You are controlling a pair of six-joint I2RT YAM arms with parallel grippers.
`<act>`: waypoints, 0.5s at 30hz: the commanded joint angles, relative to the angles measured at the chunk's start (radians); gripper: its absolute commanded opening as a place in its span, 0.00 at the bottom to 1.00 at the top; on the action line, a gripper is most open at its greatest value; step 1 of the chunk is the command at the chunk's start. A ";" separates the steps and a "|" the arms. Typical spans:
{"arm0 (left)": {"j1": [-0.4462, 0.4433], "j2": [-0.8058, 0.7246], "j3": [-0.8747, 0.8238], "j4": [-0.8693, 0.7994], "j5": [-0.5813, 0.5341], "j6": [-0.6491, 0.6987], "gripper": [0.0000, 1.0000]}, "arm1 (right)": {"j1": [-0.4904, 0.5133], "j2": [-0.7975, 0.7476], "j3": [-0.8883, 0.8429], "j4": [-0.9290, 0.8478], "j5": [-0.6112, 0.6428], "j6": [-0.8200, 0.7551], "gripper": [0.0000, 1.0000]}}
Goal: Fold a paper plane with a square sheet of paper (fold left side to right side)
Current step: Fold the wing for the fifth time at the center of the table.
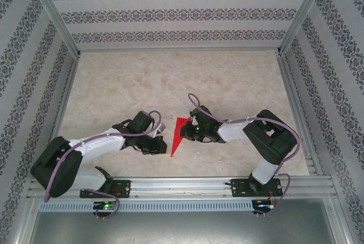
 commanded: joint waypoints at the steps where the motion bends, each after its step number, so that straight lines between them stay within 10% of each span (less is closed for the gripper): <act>1: 0.013 -0.023 0.051 -0.038 -0.023 0.012 0.06 | -0.001 0.116 -0.037 -0.155 0.138 -0.038 0.00; 15: -0.043 0.266 0.145 0.196 0.067 -0.045 0.00 | 0.002 0.127 -0.029 -0.155 0.133 -0.037 0.00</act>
